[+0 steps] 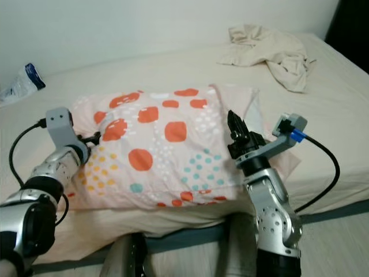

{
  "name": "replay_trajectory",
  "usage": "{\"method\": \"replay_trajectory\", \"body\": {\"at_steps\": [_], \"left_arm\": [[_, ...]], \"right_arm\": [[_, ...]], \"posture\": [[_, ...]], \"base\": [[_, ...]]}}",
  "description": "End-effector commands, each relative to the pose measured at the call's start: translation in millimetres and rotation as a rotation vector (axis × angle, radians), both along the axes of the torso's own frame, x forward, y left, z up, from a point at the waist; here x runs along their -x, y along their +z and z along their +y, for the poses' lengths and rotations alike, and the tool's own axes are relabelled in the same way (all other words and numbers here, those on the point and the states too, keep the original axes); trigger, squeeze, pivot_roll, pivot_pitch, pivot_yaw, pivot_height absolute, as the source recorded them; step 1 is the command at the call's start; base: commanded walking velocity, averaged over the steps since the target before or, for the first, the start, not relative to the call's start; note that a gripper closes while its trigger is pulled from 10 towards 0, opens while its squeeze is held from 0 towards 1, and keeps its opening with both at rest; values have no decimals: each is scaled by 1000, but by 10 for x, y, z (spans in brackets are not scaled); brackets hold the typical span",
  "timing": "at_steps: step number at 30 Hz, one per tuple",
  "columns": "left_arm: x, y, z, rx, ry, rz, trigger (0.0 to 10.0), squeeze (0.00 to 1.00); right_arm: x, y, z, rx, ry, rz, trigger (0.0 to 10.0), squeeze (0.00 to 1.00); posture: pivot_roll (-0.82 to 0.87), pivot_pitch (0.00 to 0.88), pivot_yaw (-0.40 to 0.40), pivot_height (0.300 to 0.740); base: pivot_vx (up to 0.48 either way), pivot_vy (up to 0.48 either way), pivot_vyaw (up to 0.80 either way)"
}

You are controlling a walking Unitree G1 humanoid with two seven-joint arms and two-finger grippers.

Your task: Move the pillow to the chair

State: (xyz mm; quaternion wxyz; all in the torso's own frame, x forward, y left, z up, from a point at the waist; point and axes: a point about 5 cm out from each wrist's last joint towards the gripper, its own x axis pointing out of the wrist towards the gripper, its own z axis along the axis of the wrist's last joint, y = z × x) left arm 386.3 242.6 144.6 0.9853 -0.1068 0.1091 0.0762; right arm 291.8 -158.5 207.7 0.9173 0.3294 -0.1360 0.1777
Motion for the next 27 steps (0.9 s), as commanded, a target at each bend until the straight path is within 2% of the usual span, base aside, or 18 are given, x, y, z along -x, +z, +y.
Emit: {"method": "replay_trajectory", "body": {"at_steps": [1,6,7,12,13,14,15,16,21,27], "left_arm": [[67,-226,-94,-31,-69,100,10000,0],[110,-309,-79,-95,-93,152,10000,0],[143,-368,-56,-139,-96,194,10000,0],[182,-440,-48,-164,-110,241,10000,0],[210,-492,-49,-175,-121,273,6784,0],[210,-492,-49,-175,-121,273,6784,0],[233,-533,-53,-172,-128,296,1020,0],[276,-617,-82,-169,-153,344,0,0],[300,-673,-127,-126,-165,374,0,0],[317,-727,-231,-4,-180,398,0,0]], "right_arm": [[40,35,66,-10,32,-11,0,0],[54,44,71,-11,31,-9,0,0],[64,55,75,-11,32,-9,0,0],[76,61,79,-11,33,-7,0,0],[87,61,83,-12,33,-5,0,0],[87,61,83,-12,33,-5,0,0],[100,60,86,-13,33,-2,0,0],[123,58,93,-14,34,3,0,0],[139,52,89,-14,33,10,0,0],[123,82,62,-11,28,11,0,0]], "posture": [[-196,275,139,546],[-203,280,136,546],[-207,284,133,546],[-208,287,133,546],[-209,292,133,546],[-209,292,133,546],[-211,294,131,546],[-214,299,130,546],[-216,303,126,546],[-221,301,119,546]], "base": [[0,0,0],[0,0,0],[0,0,0],[0,0,0],[0,0,0],[0,0,0],[0,0,0],[0,0,0],[0,0,0],[0,0,0]]}}
